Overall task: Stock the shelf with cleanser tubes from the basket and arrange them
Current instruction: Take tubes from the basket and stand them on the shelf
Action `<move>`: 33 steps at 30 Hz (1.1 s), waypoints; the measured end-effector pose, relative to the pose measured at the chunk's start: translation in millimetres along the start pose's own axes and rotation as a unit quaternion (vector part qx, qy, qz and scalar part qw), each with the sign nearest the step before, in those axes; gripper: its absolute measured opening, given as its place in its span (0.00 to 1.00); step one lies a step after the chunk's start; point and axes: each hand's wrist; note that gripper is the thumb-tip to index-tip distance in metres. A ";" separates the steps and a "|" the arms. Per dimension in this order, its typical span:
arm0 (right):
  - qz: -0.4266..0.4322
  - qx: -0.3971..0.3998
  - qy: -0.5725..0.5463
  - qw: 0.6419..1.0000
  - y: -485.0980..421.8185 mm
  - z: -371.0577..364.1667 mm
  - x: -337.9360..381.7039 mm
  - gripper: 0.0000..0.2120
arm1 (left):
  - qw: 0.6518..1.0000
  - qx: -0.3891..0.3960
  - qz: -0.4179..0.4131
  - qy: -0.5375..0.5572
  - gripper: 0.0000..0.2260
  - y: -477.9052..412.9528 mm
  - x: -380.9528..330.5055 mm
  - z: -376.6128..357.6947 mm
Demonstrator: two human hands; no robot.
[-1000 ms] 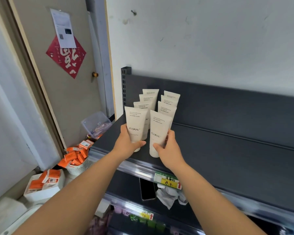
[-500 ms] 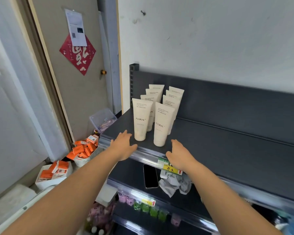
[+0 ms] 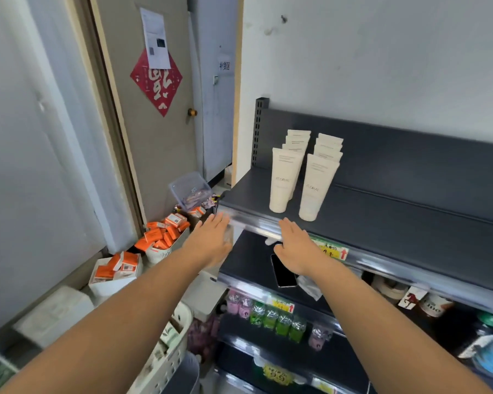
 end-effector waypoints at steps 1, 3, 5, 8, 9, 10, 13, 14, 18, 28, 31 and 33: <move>0.009 0.002 0.006 1.000 -2.1 -4.3 10.9 0.31 | 1.000 0.001 0.006 0.003 0.29 5.1 12.3 0.3; 0.027 0.007 0.018 0.999 -7.0 -12.8 32.5 0.31 | 1.000 0.001 0.019 0.006 0.31 14.7 37.9 -0.1; 0.047 0.014 0.023 0.999 -12.3 -20.9 54.7 0.31 | 0.999 0.000 0.034 0.010 0.32 25.1 64.0 -1.2; 0.076 0.022 0.027 0.996 -22.1 -35.6 90.8 0.31 | 0.998 0.008 0.067 0.008 0.33 42.9 105.2 -3.7; 0.085 0.026 0.028 0.996 -26.6 -41.6 103.0 0.31 | 0.997 0.010 0.079 0.005 0.33 49.5 119.0 -4.5; 0.095 0.030 0.030 0.995 -31.6 -48.0 114.2 0.31 | 0.996 0.011 0.090 0.004 0.33 55.9 132.8 -6.1; 0.128 0.041 0.029 0.990 -48.5 -70.7 143.2 0.32 | 0.992 0.009 0.122 0.014 0.32 74.0 170.6 -14.8; 0.137 0.047 0.025 0.989 -53.5 -78.5 152.1 0.32 | 0.991 0.010 0.130 0.017 0.32 79.5 182.1 -18.5; 0.181 0.074 0.014 0.981 -73.0 -112.9 183.7 0.32 | 0.983 0.031 0.177 0.030 0.32 98.3 224.5 -37.4; 0.233 0.185 -0.016 0.955 -126.8 -203.6 200.2 0.31 | 0.947 0.099 0.295 0.085 0.32 122.1 275.3 -108.5; 0.227 0.240 -0.017 0.944 -139.1 -232.8 192.8 0.32 | 0.928 0.115 0.333 0.120 0.32 126.5 279.8 -130.3; 0.225 0.269 -0.015 0.936 -145.9 -252.7 185.1 0.33 | 0.910 0.129 0.363 0.151 0.32 129.7 280.6 -146.6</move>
Point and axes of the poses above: each hand's wrist, its own y-axis away from the middle knuckle, its own z-axis out of the back of the hand, x = y × z, and after that the axes turned 15 degrees about z, right-handed
